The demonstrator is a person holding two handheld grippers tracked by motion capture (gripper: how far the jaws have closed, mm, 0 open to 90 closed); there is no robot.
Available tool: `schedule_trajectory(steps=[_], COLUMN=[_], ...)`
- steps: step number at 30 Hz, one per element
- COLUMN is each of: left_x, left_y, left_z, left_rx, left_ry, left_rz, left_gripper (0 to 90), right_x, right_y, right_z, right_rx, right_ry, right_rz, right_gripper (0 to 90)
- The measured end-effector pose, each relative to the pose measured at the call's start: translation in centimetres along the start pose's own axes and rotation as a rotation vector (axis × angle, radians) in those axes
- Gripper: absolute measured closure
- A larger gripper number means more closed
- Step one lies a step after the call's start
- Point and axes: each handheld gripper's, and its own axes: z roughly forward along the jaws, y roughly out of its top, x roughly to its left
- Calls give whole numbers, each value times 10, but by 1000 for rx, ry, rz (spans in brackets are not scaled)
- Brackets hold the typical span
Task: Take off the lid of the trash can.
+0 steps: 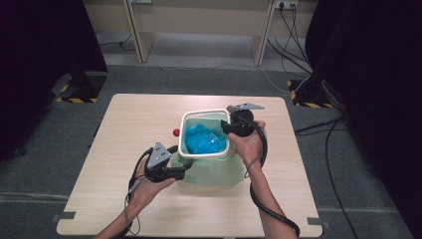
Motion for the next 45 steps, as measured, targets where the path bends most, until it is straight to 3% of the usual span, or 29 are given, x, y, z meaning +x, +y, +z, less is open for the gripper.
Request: schedule_trajectory(steps=[8,15,21,22,33,45], left_x=[-1,1,4,5,1,6], left_y=[5,6,4,3,3,-1], left_z=[-6,-8,-9,-9,-3,-8], left_rx=[-31,-34,-26,-26,-16,-13], left_ry=[-2,-1,2,2,-7,4], left_rz=[-2,-4,-8,-8,-6,-9], left_gripper=[266,260,258,256,253,253], right_x=[-11,-22,-43,-53,-78,-109], right_y=[0,1,-5,-8,-26,-32], right_z=[-6,-15,-25,-29,-39,-65], right_rx=[-45,-60,-82,-88,-79,-110], right_ry=[71,84,108,119,109,71], right_rz=[84,110,175,191,233,290], right_gripper=[689,693,735,751,759,757])
